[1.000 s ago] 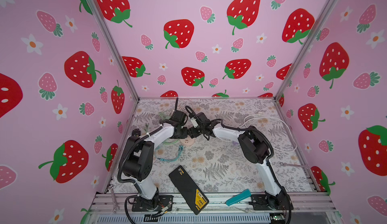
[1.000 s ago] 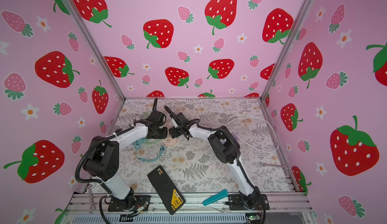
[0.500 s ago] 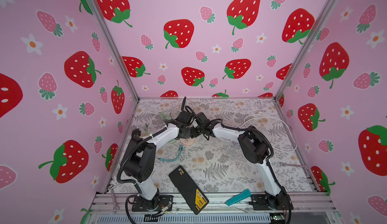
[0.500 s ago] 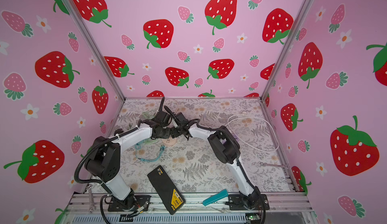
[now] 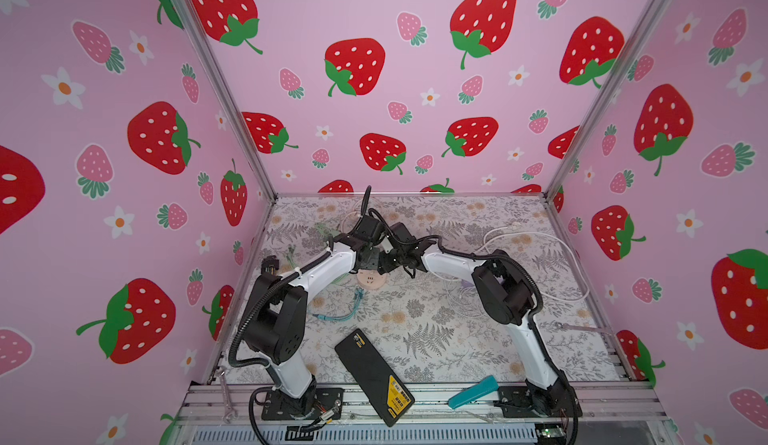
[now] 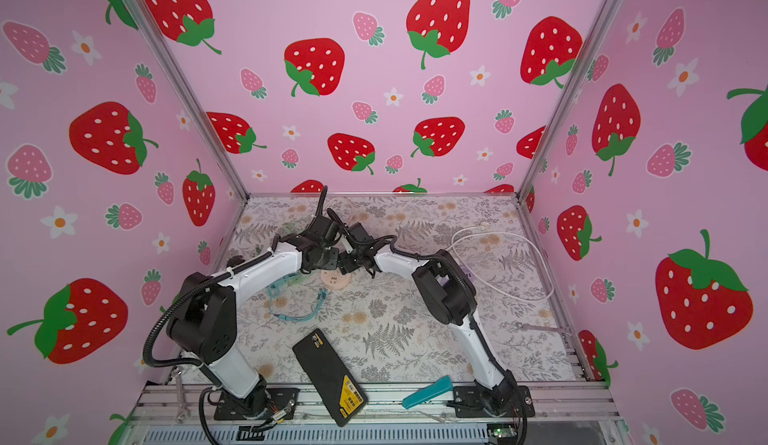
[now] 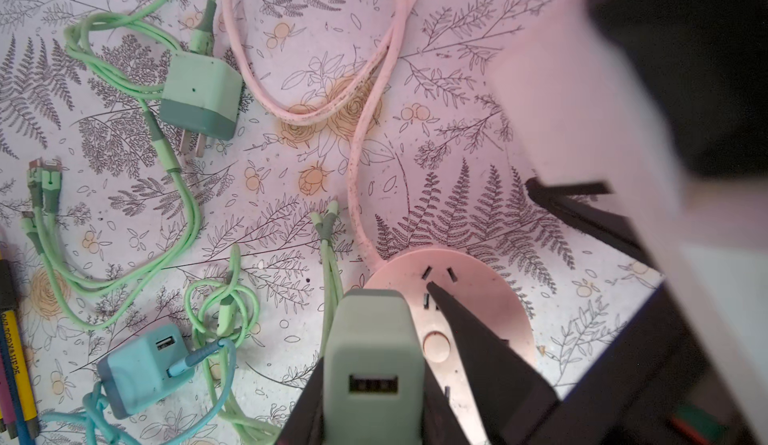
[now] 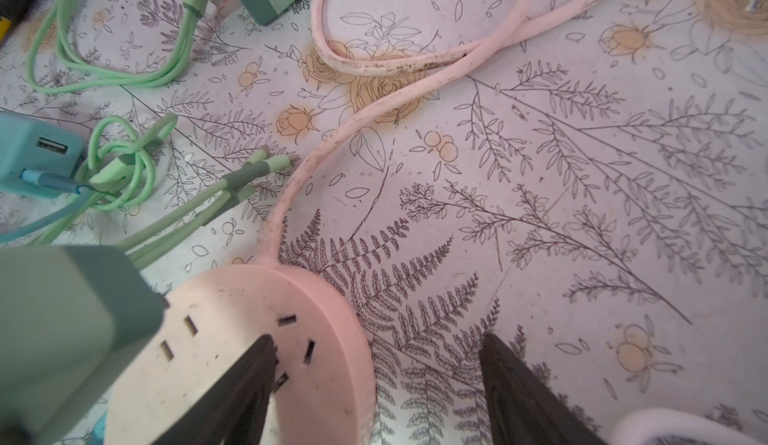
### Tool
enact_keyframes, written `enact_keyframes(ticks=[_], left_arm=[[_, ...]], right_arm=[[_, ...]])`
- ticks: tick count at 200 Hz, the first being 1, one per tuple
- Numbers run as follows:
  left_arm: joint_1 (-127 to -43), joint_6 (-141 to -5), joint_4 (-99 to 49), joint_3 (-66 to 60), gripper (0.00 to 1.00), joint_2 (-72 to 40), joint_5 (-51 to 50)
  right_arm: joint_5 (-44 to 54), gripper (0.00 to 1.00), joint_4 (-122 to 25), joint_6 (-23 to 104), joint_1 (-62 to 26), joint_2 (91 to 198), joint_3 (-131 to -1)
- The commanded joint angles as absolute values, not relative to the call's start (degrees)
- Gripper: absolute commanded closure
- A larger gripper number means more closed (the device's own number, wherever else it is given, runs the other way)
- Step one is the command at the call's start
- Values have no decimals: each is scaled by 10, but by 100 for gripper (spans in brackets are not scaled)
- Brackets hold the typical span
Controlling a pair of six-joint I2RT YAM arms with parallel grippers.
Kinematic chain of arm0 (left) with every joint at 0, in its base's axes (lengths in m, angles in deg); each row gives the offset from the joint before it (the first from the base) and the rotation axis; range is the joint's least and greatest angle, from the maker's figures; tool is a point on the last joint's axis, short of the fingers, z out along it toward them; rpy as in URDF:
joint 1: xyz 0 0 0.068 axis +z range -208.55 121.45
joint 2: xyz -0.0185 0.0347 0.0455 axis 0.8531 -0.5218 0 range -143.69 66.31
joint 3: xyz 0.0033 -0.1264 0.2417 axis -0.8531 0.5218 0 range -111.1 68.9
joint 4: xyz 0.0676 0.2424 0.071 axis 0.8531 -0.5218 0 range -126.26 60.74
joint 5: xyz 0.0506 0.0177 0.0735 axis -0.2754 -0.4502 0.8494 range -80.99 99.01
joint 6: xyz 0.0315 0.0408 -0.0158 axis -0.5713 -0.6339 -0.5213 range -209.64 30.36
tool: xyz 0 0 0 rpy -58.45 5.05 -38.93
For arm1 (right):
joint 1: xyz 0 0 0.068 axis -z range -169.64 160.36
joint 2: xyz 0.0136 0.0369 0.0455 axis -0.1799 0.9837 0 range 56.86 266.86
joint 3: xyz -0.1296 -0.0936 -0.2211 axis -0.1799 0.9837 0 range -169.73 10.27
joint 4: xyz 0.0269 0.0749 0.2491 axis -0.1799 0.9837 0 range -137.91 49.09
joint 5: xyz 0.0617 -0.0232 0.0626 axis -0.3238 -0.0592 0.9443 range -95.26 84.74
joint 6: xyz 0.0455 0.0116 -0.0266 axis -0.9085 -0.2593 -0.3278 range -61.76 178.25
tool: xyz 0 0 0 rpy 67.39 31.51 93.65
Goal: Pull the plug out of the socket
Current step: 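Carry the mint charger away from the strip with the left gripper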
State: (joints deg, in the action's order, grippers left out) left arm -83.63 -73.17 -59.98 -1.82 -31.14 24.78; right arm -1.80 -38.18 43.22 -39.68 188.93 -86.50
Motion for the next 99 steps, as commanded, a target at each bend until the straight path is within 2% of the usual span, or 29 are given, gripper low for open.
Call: enact_keyframes(ticks=[1, 45, 99], left_arm=[[-813, -717, -602, -19, 90, -269, 212], [-741, -719, -624, -43, 90, -246, 109], [-695, -711, -602, -101, 90, -303, 24]], right_arm=[[-106, 21, -191, 464, -391, 1981, -808], [-93, 21, -214, 461, -391, 1957, -802], [-102, 21, -230, 457, -390, 1927, -829]])
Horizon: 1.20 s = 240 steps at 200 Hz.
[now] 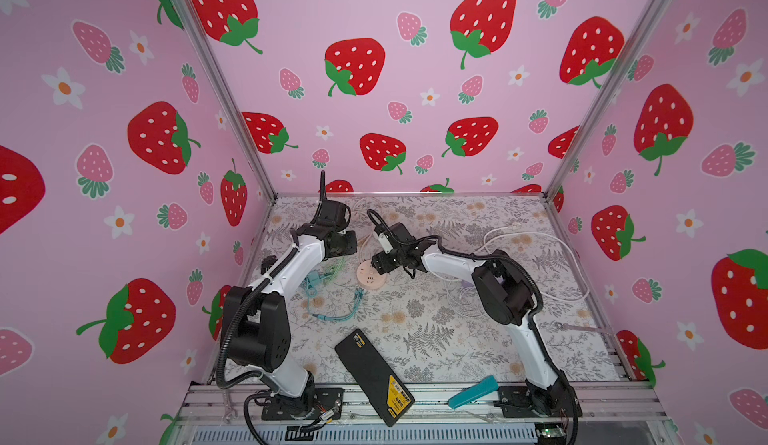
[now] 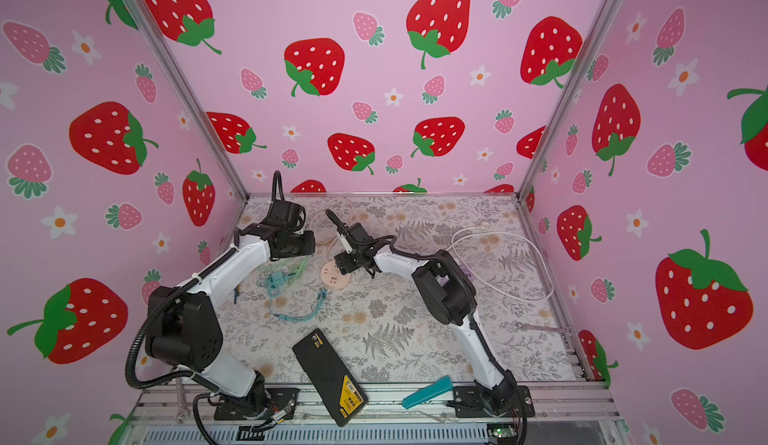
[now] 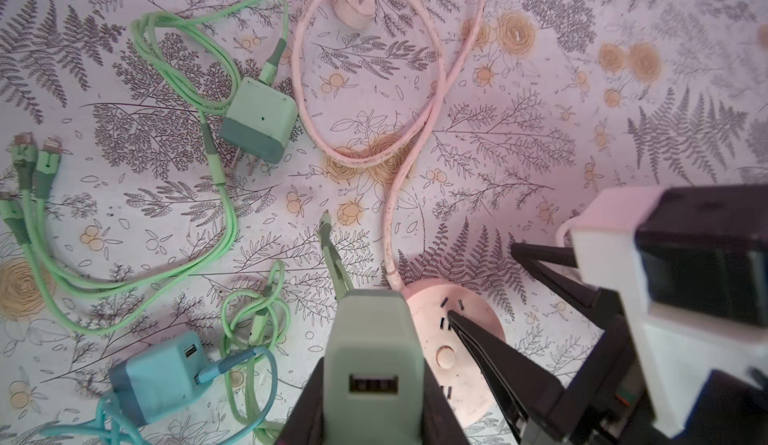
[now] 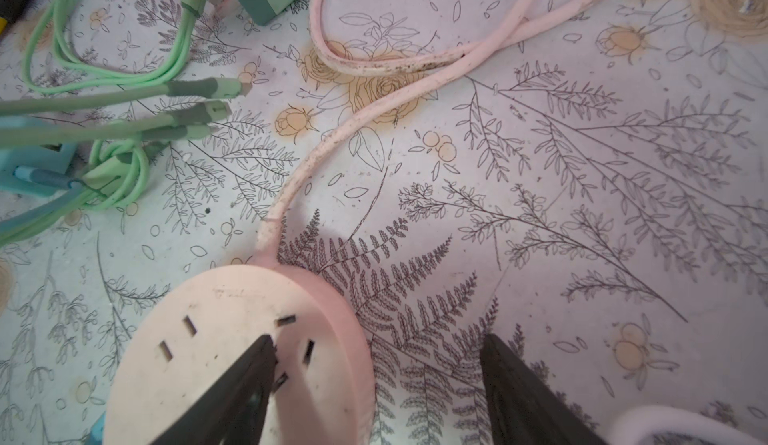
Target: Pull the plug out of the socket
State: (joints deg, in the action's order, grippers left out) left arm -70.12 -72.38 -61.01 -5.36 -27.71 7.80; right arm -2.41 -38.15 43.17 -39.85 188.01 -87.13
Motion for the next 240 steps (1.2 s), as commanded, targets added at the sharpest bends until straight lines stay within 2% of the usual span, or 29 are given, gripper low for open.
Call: enact_keyframes(ticks=[1, 45, 88, 142, 240], left_arm=[[-695, -710, -602, -102, 90, -305, 23], [-692, -682, -559, -166, 90, -379, -38], [-691, -660, -528, -203, 90, -441, -60], [-673, -625, -464, -163, 90, -470, -118], [-629, -607, -416, -107, 90, -525, -180]], right_arm=[[-101, 21, -231, 456, -390, 1926, -828], [-53, 21, -286, 458, -390, 1856, -768], [-49, 21, -358, 460, -387, 1767, -689], [-51, 21, -431, 454, -379, 1691, -618], [-35, 21, -434, 451, -377, 1711, -622]])
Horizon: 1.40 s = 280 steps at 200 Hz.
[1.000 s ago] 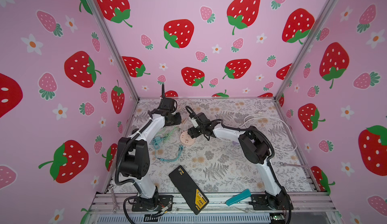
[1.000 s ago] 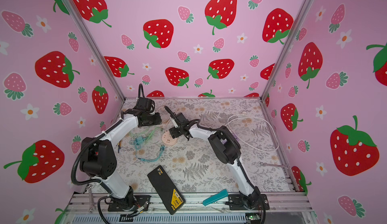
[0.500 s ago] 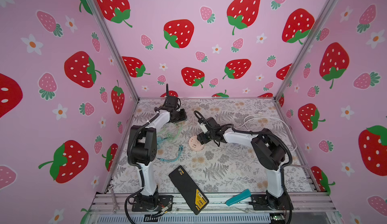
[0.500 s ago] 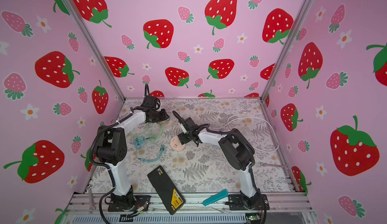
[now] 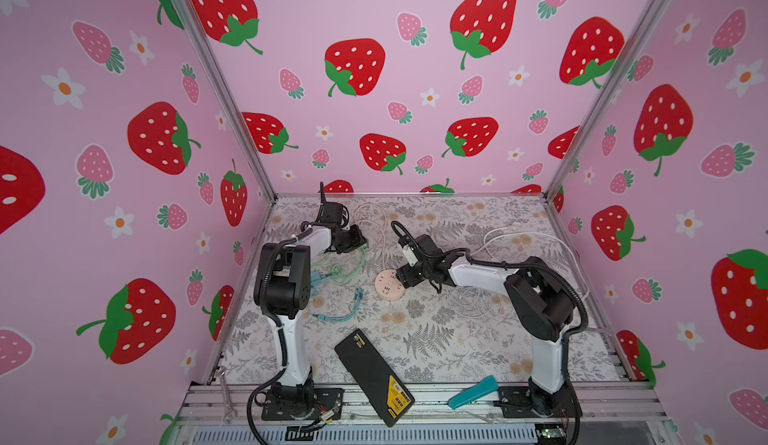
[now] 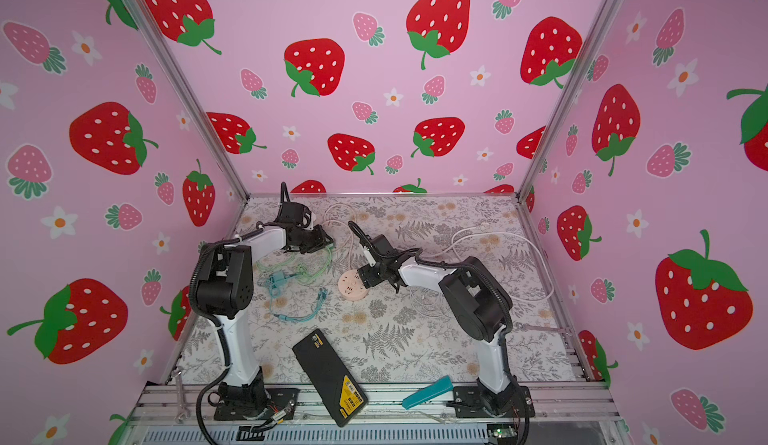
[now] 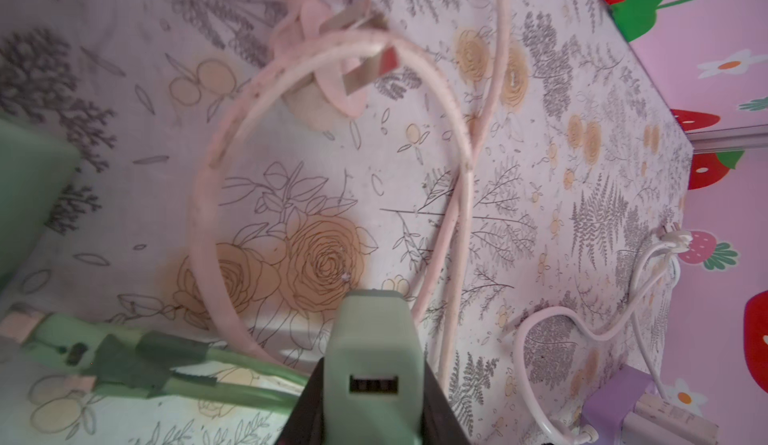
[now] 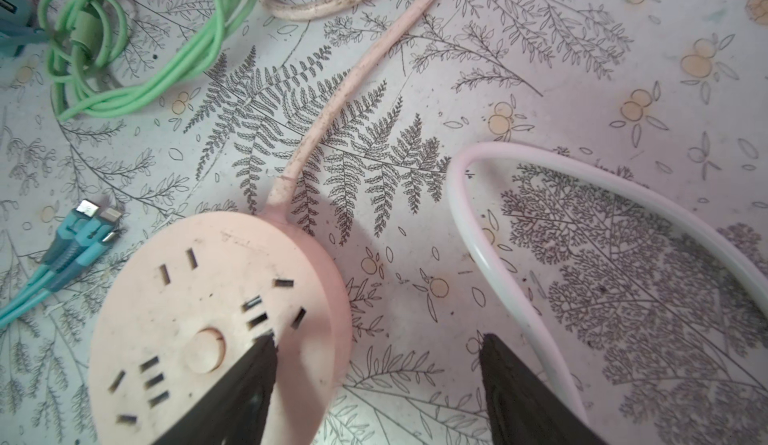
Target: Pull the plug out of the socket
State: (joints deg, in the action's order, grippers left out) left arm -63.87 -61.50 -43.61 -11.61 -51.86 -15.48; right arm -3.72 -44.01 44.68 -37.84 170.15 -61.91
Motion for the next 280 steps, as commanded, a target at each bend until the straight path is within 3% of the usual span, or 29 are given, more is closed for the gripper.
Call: enact_keyframes(ticks=[1, 29, 51, 71, 121, 197, 237, 280], left_arm=[[-629, -607, -416, -106, 90, -525, -180], [-622, -612, -414, -99, 82, -535, -191], [-621, -620, -422, -90, 59, -524, -175], [-622, -626, -429, -84, 51, -502, -163], [-621, -660, -505, -87, 47, -429, -77], [-627, -715, -569, -66, 46, -248, 64], [-676, -725, -537, -36, 46, -153, 73], [-773, -743, -509, -41, 46, -133, 55]], right_arm=[[-35, 21, -434, 451, -376, 1711, -622], [-34, 21, -437, 451, -376, 1711, -620], [-36, 21, -438, 451, -376, 1714, -620], [-40, 21, -437, 452, -376, 1715, -620], [-80, 21, -428, 452, -377, 1708, -614], [-75, 21, -438, 448, -365, 1608, -601], [-73, 21, -419, 433, -338, 1529, -610], [-69, 21, -392, 414, -301, 1434, -583]])
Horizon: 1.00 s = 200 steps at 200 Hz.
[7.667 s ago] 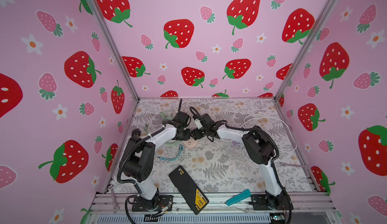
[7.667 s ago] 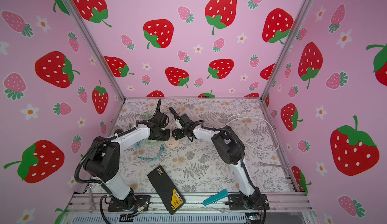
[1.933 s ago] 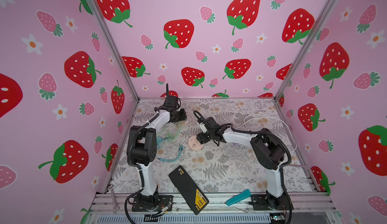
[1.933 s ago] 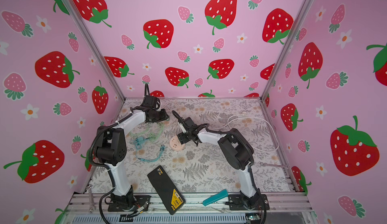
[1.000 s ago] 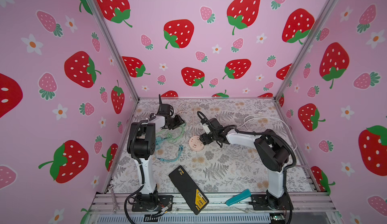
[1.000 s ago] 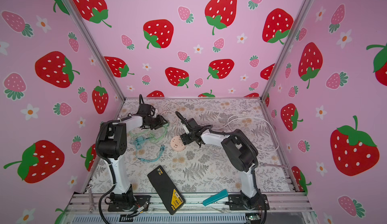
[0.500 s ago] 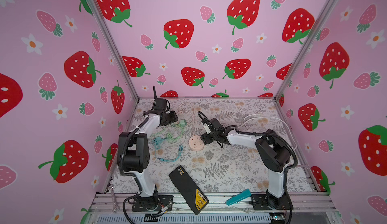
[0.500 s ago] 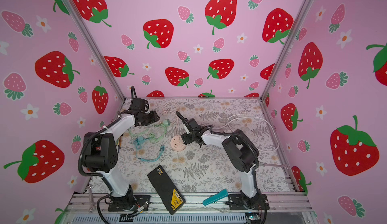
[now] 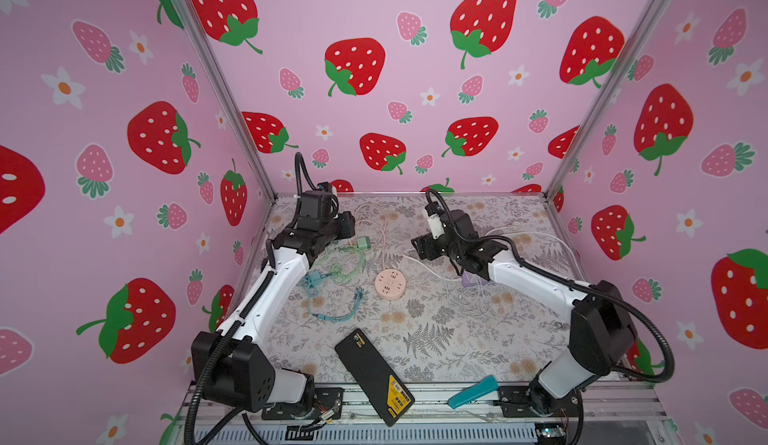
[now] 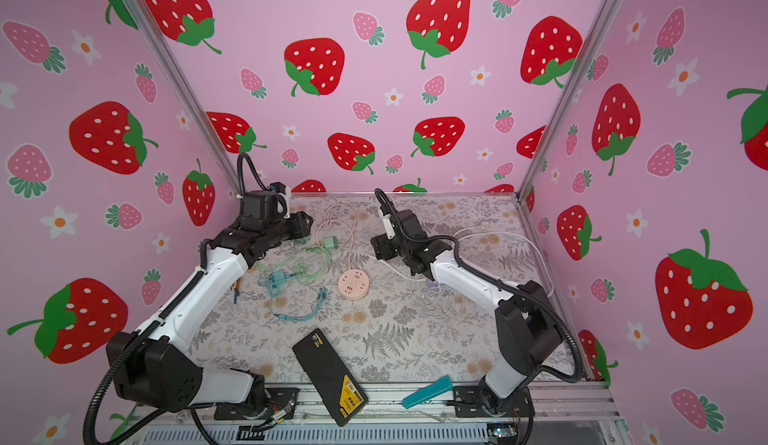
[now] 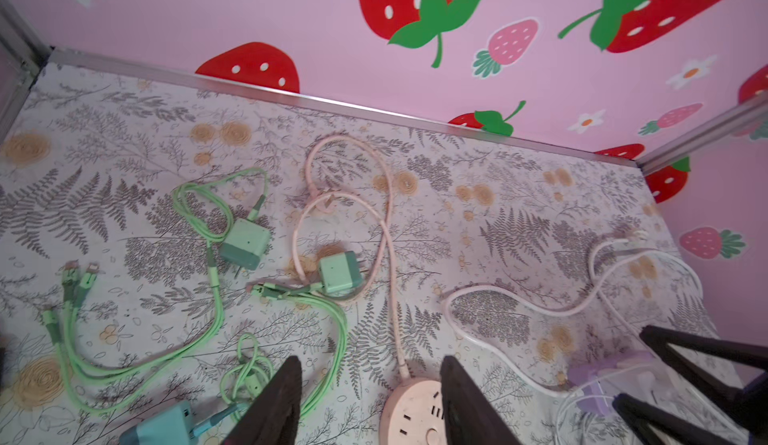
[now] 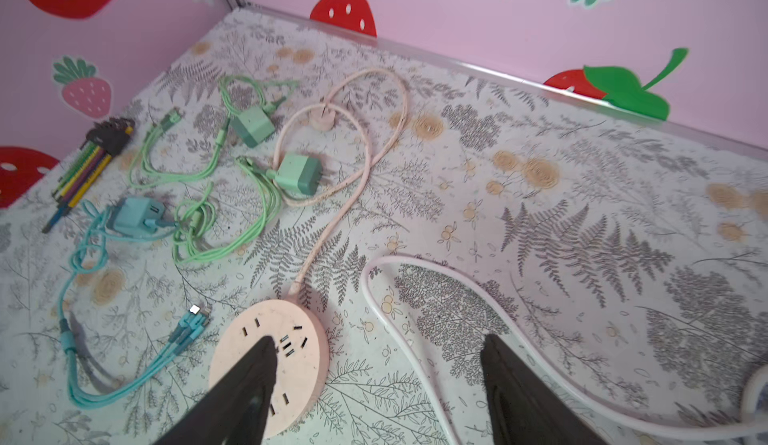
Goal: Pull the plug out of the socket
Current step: 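Move both grippers toward the lilac USB socket strip with white chargers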
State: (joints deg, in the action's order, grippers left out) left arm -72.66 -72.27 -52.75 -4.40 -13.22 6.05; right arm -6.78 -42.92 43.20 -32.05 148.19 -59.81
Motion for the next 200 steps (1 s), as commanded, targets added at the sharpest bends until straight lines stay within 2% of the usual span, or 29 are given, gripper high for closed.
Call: enact_keyframes(ticks=[1, 56, 121, 156, 200], left_arm=[[-775, -744, -508, -41, 46, -134, 55], [-909, -798, -452, -58, 46, -166, 30], [-1049, -921, -434, -111, 45, -270, -4], [-1061, -946, -404, -138, 43, -346, -69], [-1080, -1003, -426, -197, 43, -433, -67]], right_arm=[[-69, 21, -392, 414, -299, 1431, -581], [-58, 19, -349, 368, -173, 1288, -489], [11, 17, -334, 324, 17, 1217, -383], [-8, 17, -342, 322, 54, 1226, -350], [-25, 17, -357, 325, 72, 1248, -329]])
